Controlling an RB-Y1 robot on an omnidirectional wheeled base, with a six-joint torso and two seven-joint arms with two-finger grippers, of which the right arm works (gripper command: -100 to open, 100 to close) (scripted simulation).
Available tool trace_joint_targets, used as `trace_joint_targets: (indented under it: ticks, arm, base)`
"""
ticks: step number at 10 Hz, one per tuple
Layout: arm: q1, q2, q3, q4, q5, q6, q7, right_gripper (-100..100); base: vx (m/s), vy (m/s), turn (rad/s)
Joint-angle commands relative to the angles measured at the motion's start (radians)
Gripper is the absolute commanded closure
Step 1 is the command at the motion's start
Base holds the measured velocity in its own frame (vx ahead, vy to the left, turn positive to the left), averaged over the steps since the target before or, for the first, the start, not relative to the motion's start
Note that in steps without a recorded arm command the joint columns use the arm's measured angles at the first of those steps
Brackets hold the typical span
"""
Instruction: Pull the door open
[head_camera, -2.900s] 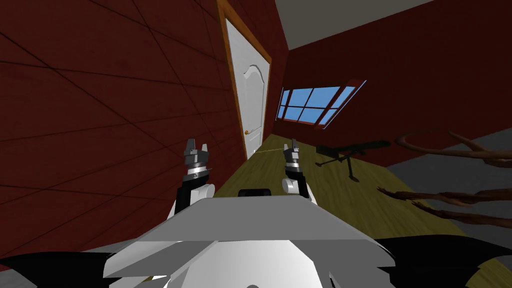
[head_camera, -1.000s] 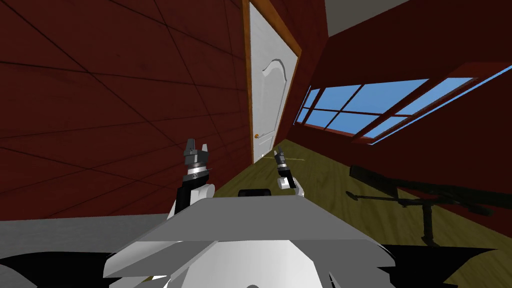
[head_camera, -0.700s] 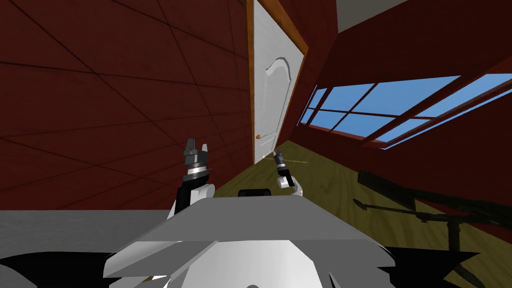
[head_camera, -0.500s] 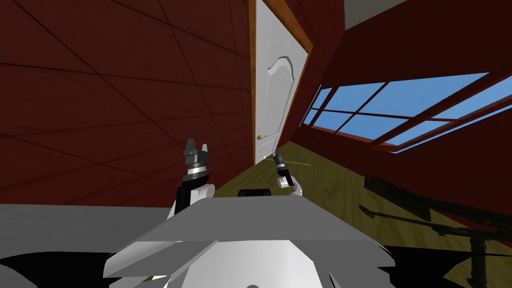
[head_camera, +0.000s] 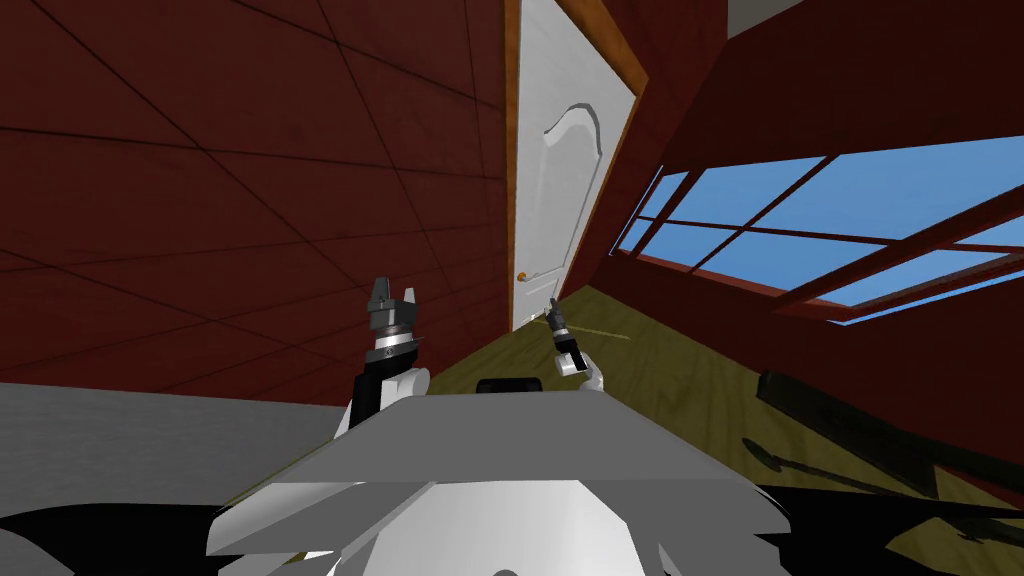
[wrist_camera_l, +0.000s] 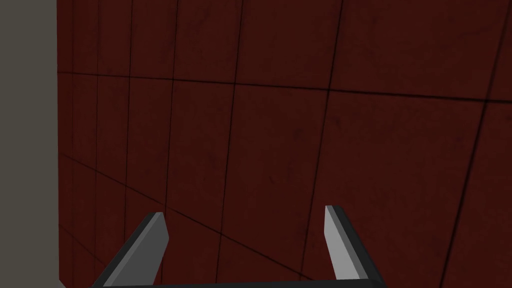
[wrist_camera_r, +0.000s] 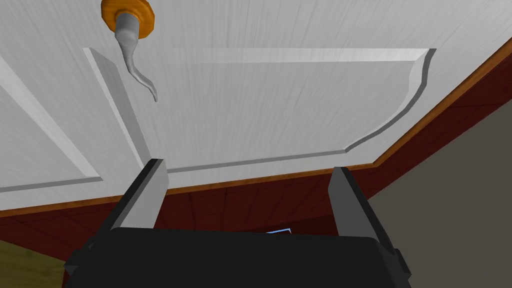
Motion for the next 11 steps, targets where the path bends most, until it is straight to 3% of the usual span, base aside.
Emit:
trace_joint_targets:
  ticks: [1,2,11]
  arm:
    - [-0.021,-0.012,0.006,0.050,-0.002,-0.015,-0.012,-100]
    - [-0.021,-0.012,0.006,0.052,-0.002,-0.015,-0.012,-100]
    - [-0.133,-0.074,0.040,0.313,-0.012,-0.081,-0.071,-100]
  base:
    - [0.055,-0.042,0.179]
    - [0.043,-0.040,0.077]
    - [0.066,-0.069,0.148]
